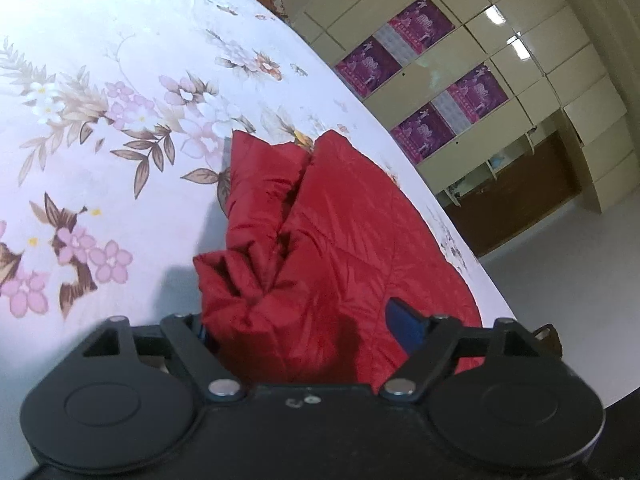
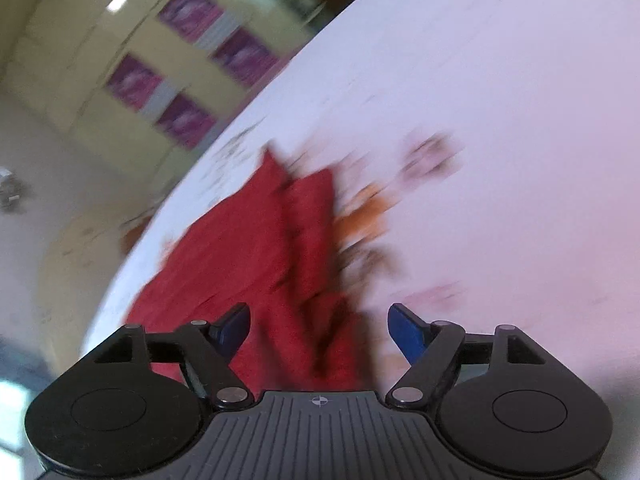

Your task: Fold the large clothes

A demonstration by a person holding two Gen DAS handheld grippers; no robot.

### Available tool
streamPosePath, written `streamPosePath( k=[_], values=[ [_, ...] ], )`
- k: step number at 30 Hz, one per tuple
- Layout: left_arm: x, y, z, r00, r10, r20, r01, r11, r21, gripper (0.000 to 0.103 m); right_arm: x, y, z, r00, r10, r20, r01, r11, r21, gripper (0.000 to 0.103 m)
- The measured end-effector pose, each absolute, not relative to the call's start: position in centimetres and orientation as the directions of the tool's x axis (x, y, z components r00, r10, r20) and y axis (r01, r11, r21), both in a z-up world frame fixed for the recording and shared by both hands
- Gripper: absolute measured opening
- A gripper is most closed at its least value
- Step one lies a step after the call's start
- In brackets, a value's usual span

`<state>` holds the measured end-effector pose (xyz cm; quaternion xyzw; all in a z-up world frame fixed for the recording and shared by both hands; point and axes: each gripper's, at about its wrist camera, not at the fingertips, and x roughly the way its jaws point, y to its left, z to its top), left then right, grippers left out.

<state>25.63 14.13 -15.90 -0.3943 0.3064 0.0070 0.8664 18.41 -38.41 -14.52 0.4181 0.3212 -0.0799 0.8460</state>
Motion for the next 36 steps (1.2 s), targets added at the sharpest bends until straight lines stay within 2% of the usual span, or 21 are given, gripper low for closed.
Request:
streamPosePath(
  k=[1, 2, 3, 5, 6, 8, 12, 14, 17, 21, 27, 30, 36],
  values=[
    [25.7, 14.1, -16.1, 0.816, -0.23, -0.531, -0.249, 0.688, -0.681, 0.076, 17.8, -38.6, -14.0, 0.801, 0.107, -0.589, 0.404, 0.629, 0.664, 0.058],
    [25.8, 14.3, -16.2, 0.816, -0.236, -0.528, -0.247, 0.683, -0.687, 0.069, 17.7, -38.3, -13.4, 0.81, 0.104, -0.577, 0.39, 0.639, 0.663, 0.022],
    [25.9, 14.5, -16.3, 0.811, -0.241, -0.533, -0.251, 0.679, -0.69, 0.056, 18.0, -37.5, -12.6, 0.803, 0.106, -0.586, 0.381, 0.665, 0.642, 0.006],
    [26.3, 15.1, -16.7, 0.795, -0.268, -0.545, -0.259, 0.662, -0.703, 0.038, 18.9, -34.8, -11.1, 0.801, 0.143, -0.582, 0.309, 0.733, 0.606, 0.005],
    [26.5, 15.3, -16.9, 0.79, -0.281, -0.545, -0.254, 0.659, -0.708, 0.033, 19.7, -32.6, -10.4, 0.799, 0.186, -0.572, 0.236, 0.777, 0.584, 0.005],
    [26.6, 15.4, -17.1, 0.787, -0.294, -0.542, -0.241, 0.663, -0.709, 0.03, 21.3, -28.0, -9.5, 0.774, 0.258, -0.578, 0.129, 0.829, 0.543, 0.005],
    [26.7, 15.5, -17.1, 0.785, -0.31, -0.536, -0.225, 0.663, -0.714, 0.027, 23.9, -20.1, -9.6, 0.709, 0.344, -0.616, -0.005, 0.876, 0.482, 0.005],
    [26.6, 15.8, -17.0, 0.787, -0.319, -0.528, -0.217, 0.658, -0.721, 0.026, 24.8, -17.7, -10.5, 0.685, 0.354, -0.637, -0.025, 0.885, 0.465, 0.005],
    [26.8, 16.3, -17.1, 0.788, -0.33, -0.52, -0.196, 0.667, -0.719, 0.025, 26.5, -14.9, -13.5, 0.611, 0.321, -0.724, -0.002, 0.915, 0.404, 0.005],
    [27.0, 16.7, -17.0, 0.777, -0.344, -0.527, -0.185, 0.675, -0.714, 0.025, 27.2, -14.6, -13.7, 0.6, 0.316, -0.735, 0.032, 0.909, 0.417, 0.005],
    [27.0, 15.9, -15.7, 0.776, -0.323, -0.542, -0.172, 0.718, -0.674, 0.023, 25.1, -15.0, -10.6, 0.641, 0.335, -0.69, 0.031, 0.887, 0.46, 0.005],
    [26.6, 15.5, -14.7, 0.786, -0.304, -0.538, -0.164, 0.737, -0.656, 0.022, 25.7, -13.9, -13.1, 0.55, 0.324, -0.77, 0.036, 0.912, 0.41, 0.005],
    [25.9, 13.4, -11.3, 0.822, -0.25, -0.511, -0.109, 0.813, -0.572, 0.022, 26.6, -14.2, -14.1, 0.553, 0.373, -0.745, -0.023, 0.9, 0.434, 0.004]
  ],
)
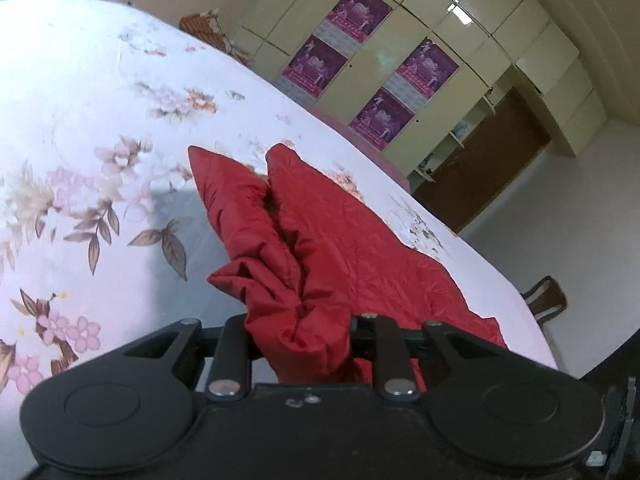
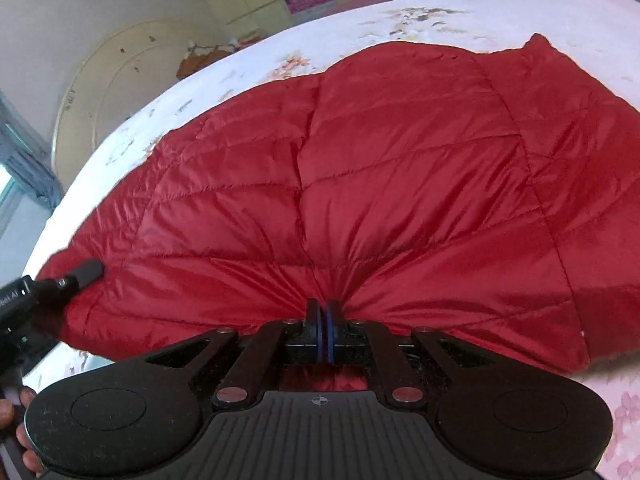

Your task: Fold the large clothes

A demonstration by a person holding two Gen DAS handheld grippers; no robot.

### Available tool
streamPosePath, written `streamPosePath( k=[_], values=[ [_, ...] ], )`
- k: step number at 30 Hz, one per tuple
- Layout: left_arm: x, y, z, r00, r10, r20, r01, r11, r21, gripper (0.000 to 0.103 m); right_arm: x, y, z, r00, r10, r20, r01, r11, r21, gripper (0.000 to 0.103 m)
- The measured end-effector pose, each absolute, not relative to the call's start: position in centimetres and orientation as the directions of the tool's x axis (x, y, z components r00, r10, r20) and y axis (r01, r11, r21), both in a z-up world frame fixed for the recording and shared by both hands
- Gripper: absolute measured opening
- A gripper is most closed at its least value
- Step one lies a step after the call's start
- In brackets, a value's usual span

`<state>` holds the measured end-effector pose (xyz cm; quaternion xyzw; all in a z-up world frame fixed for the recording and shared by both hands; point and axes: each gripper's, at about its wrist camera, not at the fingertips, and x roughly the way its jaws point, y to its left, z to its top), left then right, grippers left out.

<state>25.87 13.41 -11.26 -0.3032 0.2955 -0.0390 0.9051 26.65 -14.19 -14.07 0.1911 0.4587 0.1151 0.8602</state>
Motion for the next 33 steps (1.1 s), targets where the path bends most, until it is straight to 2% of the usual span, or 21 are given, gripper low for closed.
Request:
streamPosePath(
  k=[3, 7, 12, 14, 16, 20, 25, 31, 33],
  values=[
    [25.4, 12.1, -9.7, 0.836, -0.224, -0.5, -0.111, 0.824, -0.555, 0.022, 26.8, -15.2, -14.3, 0.534, 0.415, -0.736, -0.044, 0.884, 0.466, 0.004],
    [24.9, 9.0, -6.2, 0.86, -0.221, -0.459, -0.019, 0.886, -0.463, 0.022, 27.0, -15.8, -14.9, 0.523, 0.459, -0.718, -0.05, 0.857, 0.512, 0.003],
    [25.1, 2.6, -2.3, 0.857, -0.303, -0.417, 0.157, 0.924, -0.348, 0.022, 27.1, -17.2, -15.3, 0.505, 0.526, -0.685, -0.01, 0.797, 0.604, 0.0],
    [25.5, -0.1, -1.4, 0.847, -0.328, -0.418, 0.205, 0.928, -0.311, 0.022, 26.6, -19.1, -14.8, 0.541, 0.543, -0.642, 0.041, 0.746, 0.665, 0.0],
    [26.1, -2.4, -1.2, 0.833, -0.35, -0.428, 0.242, 0.927, -0.287, 0.022, 25.6, -21.5, -13.9, 0.597, 0.54, -0.593, 0.061, 0.707, 0.705, 0.0],
    [27.3, -6.8, -1.7, 0.789, -0.399, -0.468, 0.313, 0.915, -0.252, 0.022, 23.8, -26.7, -12.4, 0.674, 0.469, -0.571, 0.117, 0.696, 0.709, 0.0],
    [28.6, -11.1, -3.7, 0.727, -0.448, -0.52, 0.372, 0.894, -0.25, 0.022, 21.0, -32.1, -12.0, 0.724, 0.386, -0.572, 0.204, 0.672, 0.712, 0.0],
    [30.9, -15.2, -7.8, 0.581, -0.5, -0.642, 0.432, 0.858, -0.277, 0.022, 18.3, -37.3, -11.6, 0.745, 0.316, -0.587, 0.28, 0.651, 0.706, 0.0],
    [31.3, -16.1, -9.0, 0.529, -0.533, -0.66, 0.462, 0.834, -0.303, 0.033, 17.9, -38.5, -11.3, 0.75, 0.298, -0.591, 0.311, 0.629, 0.712, 0.0]
  ],
)
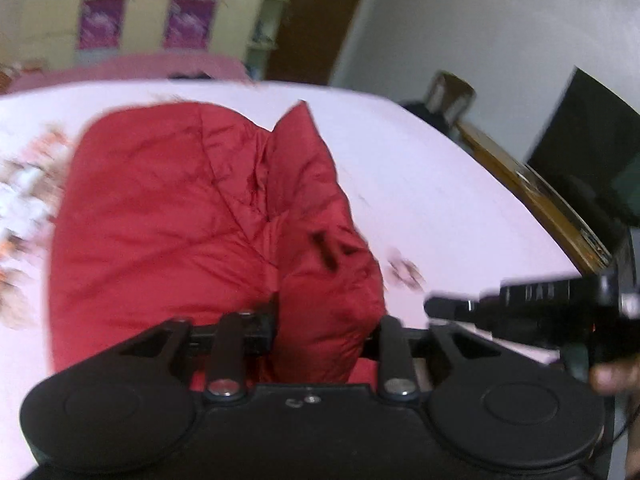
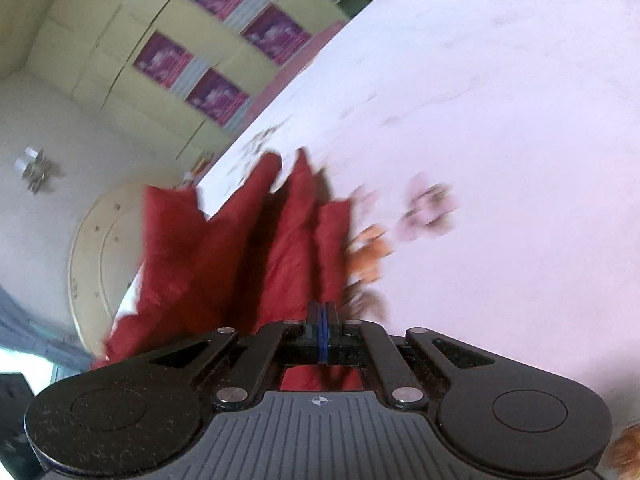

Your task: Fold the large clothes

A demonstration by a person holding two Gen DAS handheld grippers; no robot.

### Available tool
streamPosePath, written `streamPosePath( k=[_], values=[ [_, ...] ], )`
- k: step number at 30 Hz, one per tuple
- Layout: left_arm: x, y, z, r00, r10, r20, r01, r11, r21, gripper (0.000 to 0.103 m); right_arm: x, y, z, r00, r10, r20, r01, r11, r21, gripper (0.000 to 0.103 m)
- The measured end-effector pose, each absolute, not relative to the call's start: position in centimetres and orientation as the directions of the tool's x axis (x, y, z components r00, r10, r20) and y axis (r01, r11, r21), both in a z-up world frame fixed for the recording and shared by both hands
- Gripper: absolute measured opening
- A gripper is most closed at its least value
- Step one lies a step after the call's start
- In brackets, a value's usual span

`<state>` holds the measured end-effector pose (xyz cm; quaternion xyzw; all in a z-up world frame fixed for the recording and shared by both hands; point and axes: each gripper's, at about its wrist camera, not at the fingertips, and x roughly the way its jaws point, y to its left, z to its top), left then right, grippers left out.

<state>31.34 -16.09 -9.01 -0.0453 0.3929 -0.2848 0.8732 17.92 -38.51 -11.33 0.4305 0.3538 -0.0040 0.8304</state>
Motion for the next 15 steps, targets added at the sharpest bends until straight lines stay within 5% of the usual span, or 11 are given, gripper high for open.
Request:
streamPosePath(
  k=[2, 3, 4, 5, 11, 15],
  values=[
    [31.9, -16.3, -9.8, 0.502, -0.546, -0.671, 0.467, 0.824, -0.322, 0.044, 17.9, -40.1, -11.3, 0.741, 0.286, -0.608, 0.344, 0.615, 0.709, 0.005],
    [31.9, -16.2, -10.0, 0.488, -0.573, -0.659, 0.473, 0.808, -0.352, 0.068, 17.9, -40.5, -11.1, 0.738, 0.276, -0.616, 0.354, 0.619, 0.701, 0.024],
    [31.9, -16.0, -10.1, 0.471, -0.61, -0.637, 0.483, 0.783, -0.393, 0.08, 17.8, -40.9, -10.7, 0.749, 0.253, -0.612, 0.354, 0.628, 0.693, 0.076],
    [31.7, -15.8, -10.2, 0.457, -0.642, -0.616, 0.488, 0.76, -0.43, 0.091, 17.7, -41.2, -10.2, 0.775, 0.229, -0.59, 0.336, 0.64, 0.691, 0.094],
    [29.6, -12.7, -7.3, 0.469, -0.719, -0.513, 0.452, 0.694, -0.561, 0.069, 20.6, -40.7, -8.2, 0.792, 0.338, -0.509, 0.181, 0.666, 0.723, 0.078],
    [30.0, -7.3, -5.1, 0.63, -0.621, -0.467, 0.387, 0.772, -0.505, 0.059, 23.5, -39.1, -7.5, 0.785, 0.404, -0.47, 0.103, 0.663, 0.742, 0.078]
  ],
)
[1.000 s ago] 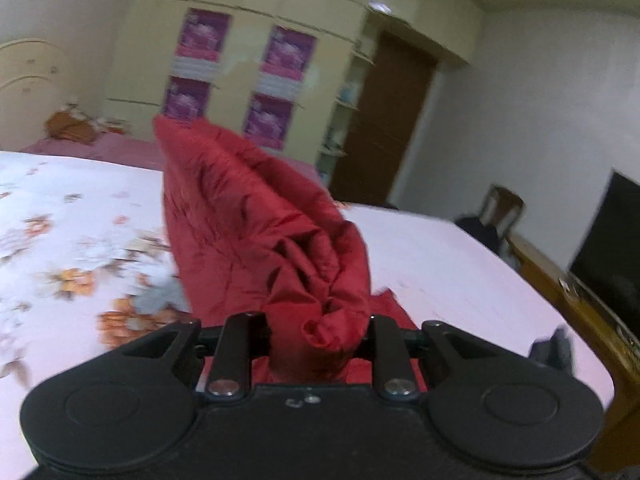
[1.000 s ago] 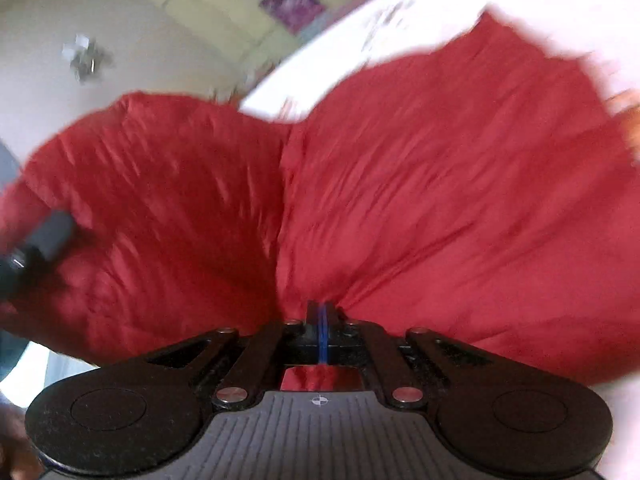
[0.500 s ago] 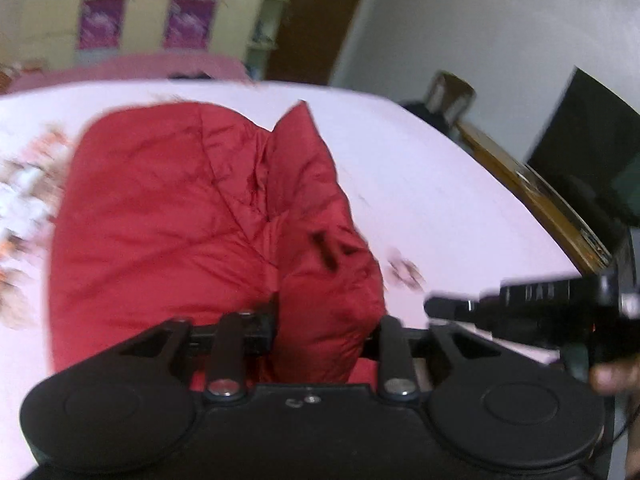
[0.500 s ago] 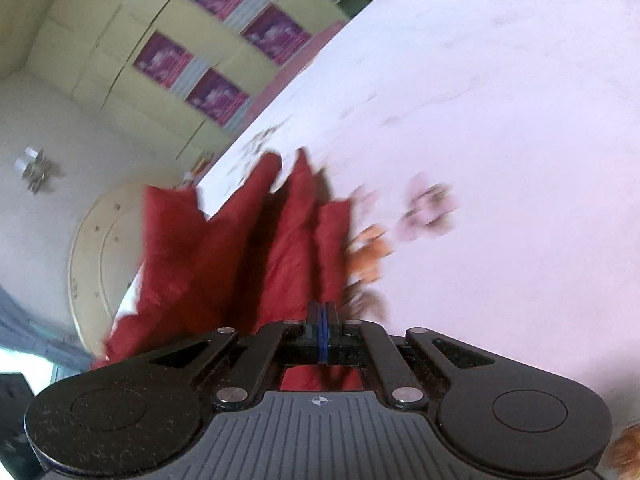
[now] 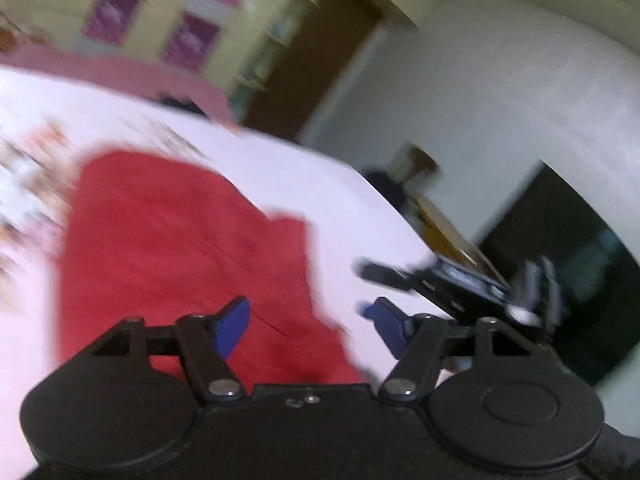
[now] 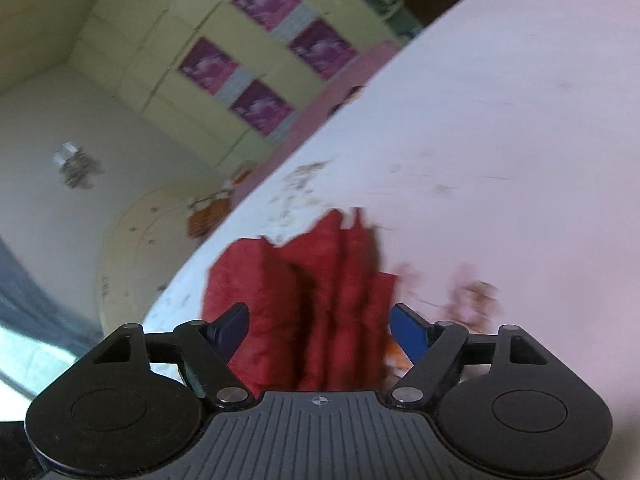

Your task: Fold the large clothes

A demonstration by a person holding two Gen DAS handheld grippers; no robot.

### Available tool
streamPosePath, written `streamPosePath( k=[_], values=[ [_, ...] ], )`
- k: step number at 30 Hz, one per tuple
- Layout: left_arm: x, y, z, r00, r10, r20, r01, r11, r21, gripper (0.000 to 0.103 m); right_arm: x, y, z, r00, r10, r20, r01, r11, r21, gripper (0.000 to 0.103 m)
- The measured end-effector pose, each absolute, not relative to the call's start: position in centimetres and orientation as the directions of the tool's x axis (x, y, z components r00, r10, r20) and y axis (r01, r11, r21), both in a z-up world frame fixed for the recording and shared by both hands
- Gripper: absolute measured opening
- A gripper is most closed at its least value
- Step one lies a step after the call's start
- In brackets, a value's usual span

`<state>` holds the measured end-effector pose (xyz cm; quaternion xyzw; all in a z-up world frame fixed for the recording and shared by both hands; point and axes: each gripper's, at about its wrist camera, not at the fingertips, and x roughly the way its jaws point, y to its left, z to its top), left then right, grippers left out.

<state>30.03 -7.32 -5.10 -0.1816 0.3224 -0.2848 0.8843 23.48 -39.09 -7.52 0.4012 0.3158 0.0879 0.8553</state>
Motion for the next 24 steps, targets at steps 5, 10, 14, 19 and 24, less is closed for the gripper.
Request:
streamPosePath(
  k=[5, 10, 14, 19, 24],
  values=[
    [35.2, -1.5, -7.8, 0.7, -0.483, -0.526, 0.202, 0.841, -0.503, 0.041, 28.4, -37.0, -8.0, 0.75, 0.446, -0.488, 0.067, 0.683, 0.727, 0.066],
    [39.5, -0.3, -11.0, 0.647, -0.511, -0.566, 0.189, 0.826, -0.531, 0.028, 31.8, -35.9, -10.1, 0.691, 0.444, -0.571, 0.125, 0.705, 0.698, 0.066],
    [40.8, -0.9, -12.1, 0.611, -0.561, -0.559, 0.22, 0.799, -0.56, 0.028, 32.4, -35.5, -11.9, 0.659, 0.477, -0.581, 0.156, 0.669, 0.727, 0.065],
    [40.9, -1.4, -12.2, 0.578, -0.601, -0.552, 0.264, 0.778, -0.57, 0.028, 31.4, -34.9, -11.7, 0.668, 0.487, -0.564, 0.134, 0.666, 0.734, 0.018],
    [41.0, -2.5, -11.9, 0.564, -0.627, -0.537, 0.332, 0.768, -0.548, 0.028, 28.6, -34.6, -9.0, 0.735, 0.434, -0.52, 0.07, 0.715, 0.696, 0.013]
  ],
)
